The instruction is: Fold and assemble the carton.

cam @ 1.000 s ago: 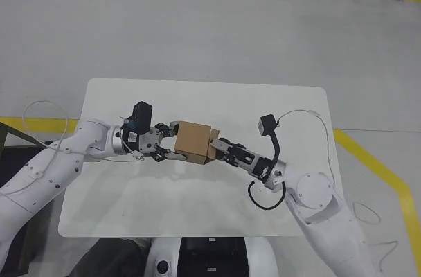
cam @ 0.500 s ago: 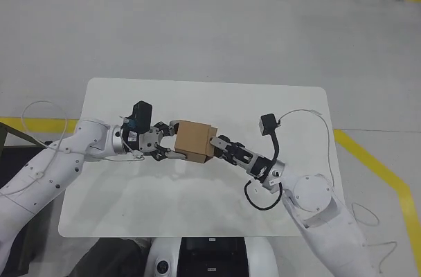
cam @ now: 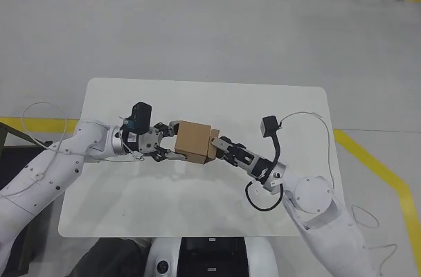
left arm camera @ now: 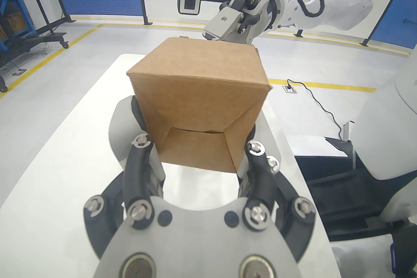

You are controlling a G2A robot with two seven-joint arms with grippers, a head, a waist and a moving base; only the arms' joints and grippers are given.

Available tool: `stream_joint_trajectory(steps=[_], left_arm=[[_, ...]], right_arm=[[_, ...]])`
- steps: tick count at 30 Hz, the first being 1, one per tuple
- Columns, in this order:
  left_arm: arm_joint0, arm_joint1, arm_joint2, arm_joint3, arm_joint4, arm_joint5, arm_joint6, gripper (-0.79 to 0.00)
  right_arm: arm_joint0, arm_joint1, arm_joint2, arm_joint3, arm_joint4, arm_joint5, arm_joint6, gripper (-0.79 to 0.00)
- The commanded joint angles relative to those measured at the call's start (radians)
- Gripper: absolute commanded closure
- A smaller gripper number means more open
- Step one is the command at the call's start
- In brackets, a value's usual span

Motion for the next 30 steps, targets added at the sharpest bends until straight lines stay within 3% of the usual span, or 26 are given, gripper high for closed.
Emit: stream_joint_trajectory(steps=[1, 18, 26, 30], left_arm=[[0.001, 0.000, -0.001, -0.001, 0.000, 0.000, -0.001, -0.440], [0.018, 0.002, -0.021, -0.008, 0.009, 0.000, -0.006, -0.443], [0.020, 0.000, -0.025, -0.007, 0.007, 0.000, -0.014, -0.453], [0.020, -0.001, -0.026, -0.005, 0.003, 0.000, -0.018, -0.456]], right_arm=[[0.004, -0.001, -0.006, -0.002, -0.007, 0.007, -0.002, -0.185], [0.000, -0.006, -0.024, -0.040, -0.070, 0.058, -0.081, -0.132], [0.011, -0.011, -0.052, -0.052, -0.101, 0.096, -0.102, -0.160], [0.015, -0.014, -0.064, -0.052, -0.109, 0.101, -0.110, -0.212]])
